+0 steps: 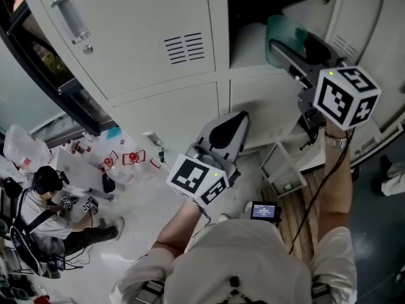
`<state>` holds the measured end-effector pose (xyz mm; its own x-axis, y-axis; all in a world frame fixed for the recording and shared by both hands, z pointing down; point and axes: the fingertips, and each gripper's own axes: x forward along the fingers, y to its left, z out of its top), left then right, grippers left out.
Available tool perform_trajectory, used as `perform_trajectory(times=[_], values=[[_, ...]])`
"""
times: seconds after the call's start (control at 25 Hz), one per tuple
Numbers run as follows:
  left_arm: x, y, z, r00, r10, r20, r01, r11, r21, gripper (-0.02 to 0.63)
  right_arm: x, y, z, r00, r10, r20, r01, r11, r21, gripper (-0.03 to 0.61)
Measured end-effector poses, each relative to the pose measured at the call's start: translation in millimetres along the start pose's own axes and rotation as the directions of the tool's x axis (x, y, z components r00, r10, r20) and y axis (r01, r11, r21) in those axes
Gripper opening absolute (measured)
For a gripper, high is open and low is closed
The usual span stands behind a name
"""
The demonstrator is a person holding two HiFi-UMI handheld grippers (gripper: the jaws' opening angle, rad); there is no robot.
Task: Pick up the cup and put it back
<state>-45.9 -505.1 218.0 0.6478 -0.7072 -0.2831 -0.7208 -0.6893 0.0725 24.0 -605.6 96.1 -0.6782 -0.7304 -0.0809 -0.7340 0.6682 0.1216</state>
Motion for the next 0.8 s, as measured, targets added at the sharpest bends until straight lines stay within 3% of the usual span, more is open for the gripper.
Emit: perform_trajectory(times=[0.2,0.36,0.8], values=[[-1.7,-21.8,-5.0,0.999,-0.037,0.007,0.036,0.999,0.031,0.008,-37.6,19.2,-0.1,0.998,0.03,0.051,-0.029,1.0,-0.01,0.327],[-5.2,-29.2,-6.6,1.0,-0.007,0.006,0.007,0.999,0.038,0.008,-66.6,36.1,-8.0,0.995,0.057,0.076,-0.057,0.998,0.003,0.327],[-38.4,-99.4,-38.4,0.997,0.073,-0.033,-0.072,0.997,0.039,0.008,-158.7,74.9,-79.4,0.993,0.119,0.013,-0.119,0.988,0.099,0.327]])
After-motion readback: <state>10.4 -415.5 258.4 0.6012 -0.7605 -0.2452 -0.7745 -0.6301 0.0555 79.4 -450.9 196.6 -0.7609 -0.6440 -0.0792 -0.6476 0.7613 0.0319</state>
